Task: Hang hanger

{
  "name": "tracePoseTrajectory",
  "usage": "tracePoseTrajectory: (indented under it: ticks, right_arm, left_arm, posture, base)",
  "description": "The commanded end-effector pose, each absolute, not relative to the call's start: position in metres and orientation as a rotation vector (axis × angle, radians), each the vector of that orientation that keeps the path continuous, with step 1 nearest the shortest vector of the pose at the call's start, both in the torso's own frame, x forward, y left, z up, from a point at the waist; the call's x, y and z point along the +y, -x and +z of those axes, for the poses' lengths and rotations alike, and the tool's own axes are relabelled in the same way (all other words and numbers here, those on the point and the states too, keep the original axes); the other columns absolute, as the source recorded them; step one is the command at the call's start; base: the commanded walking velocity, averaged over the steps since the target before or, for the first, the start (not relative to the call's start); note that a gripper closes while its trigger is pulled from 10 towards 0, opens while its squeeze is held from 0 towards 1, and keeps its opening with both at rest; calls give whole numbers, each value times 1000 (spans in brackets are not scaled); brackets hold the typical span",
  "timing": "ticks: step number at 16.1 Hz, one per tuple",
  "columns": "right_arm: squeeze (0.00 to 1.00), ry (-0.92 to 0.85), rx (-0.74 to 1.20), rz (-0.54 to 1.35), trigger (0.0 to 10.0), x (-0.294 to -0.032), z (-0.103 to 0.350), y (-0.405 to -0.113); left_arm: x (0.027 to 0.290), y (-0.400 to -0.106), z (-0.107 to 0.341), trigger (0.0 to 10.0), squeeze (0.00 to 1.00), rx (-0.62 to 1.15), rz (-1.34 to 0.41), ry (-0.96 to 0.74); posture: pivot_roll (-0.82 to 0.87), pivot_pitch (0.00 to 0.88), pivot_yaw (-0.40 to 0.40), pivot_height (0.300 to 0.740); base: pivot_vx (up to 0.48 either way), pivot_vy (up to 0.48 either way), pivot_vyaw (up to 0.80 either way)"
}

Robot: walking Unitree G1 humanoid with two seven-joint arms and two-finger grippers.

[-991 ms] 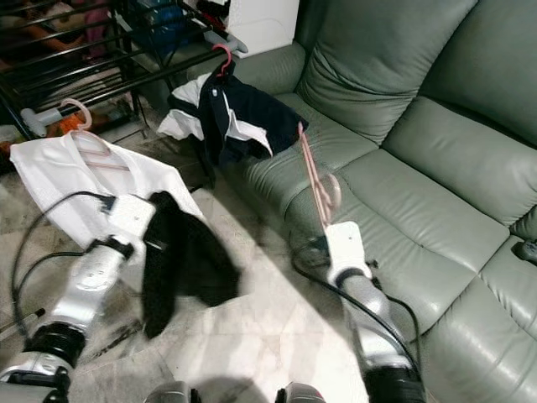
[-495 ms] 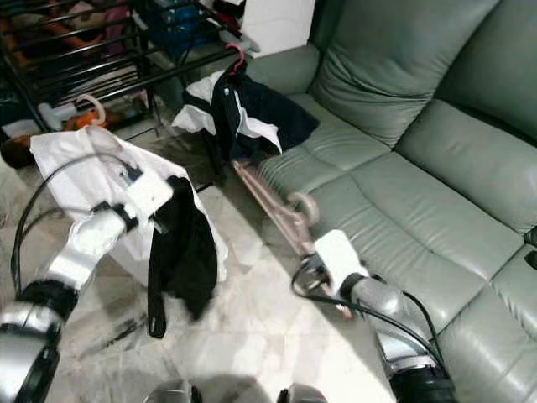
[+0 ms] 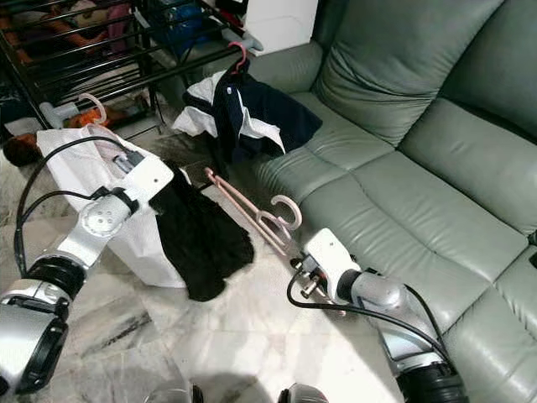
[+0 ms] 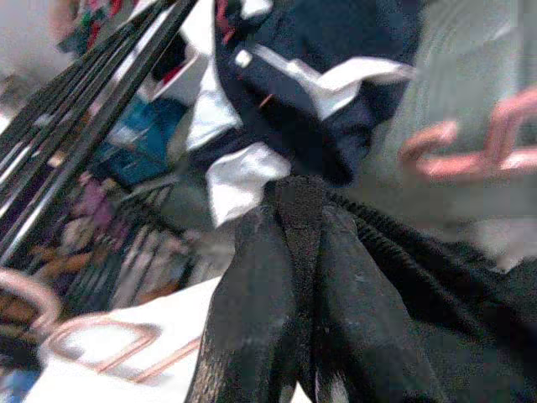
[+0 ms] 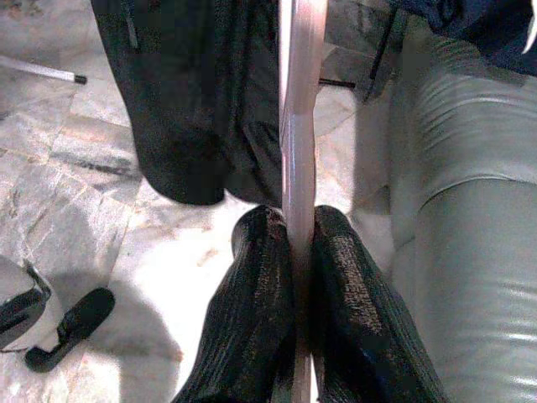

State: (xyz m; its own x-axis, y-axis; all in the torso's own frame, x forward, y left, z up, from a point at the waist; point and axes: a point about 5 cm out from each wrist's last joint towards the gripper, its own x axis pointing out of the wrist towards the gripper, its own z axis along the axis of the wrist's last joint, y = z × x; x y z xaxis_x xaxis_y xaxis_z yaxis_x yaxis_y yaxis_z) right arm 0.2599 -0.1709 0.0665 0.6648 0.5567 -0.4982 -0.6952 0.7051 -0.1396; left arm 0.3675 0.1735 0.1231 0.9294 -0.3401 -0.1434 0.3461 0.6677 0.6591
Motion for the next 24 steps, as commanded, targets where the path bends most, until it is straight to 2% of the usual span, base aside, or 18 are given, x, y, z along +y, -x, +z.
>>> tracePoseTrajectory:
  ticks: [1,5,10,13,14,21,24]
  right_arm:
    - [0,333,431,753,10000,-167,71,-260]
    - [0,332,438,814,10000,-161,71,-258]
    - [0,346,456,833,10000,-164,71,-257]
    - [0,355,384,671,10000,-174,79,-273]
    - [0,330,391,670,10000,-174,79,-273]
    - [0,281,513,873,10000,-174,74,-248]
    - [0,284,524,850,10000,-178,71,-251]
  left_arm:
    - [168,-373,140,10000,0,-63,-398,-722]
    - [157,-371,148,10000,0,-137,-477,-692]
    - [161,-370,148,10000,0,-139,-462,-691]
    - [176,-372,133,10000,0,-39,-343,-784]
    - [179,-372,129,10000,0,-13,-320,-784]
    - [176,-365,115,10000,0,22,-335,-749]
    - [175,-366,115,10000,0,20,-340,-745]
  posture:
    - [-65,0,58,740]
    - [-64,0,61,740]
    - [-65,0,53,740]
    - [-70,0,53,740]
    - [-70,0,53,740]
    - [-75,0,46,740]
    - [-73,0,46,740]
  base:
    - [0,0,0]
    - [0,0,0]
    - [0,0,0]
    - [0,0,0]
    - [0,0,0]
    - [0,0,0]
    - [0,0,0]
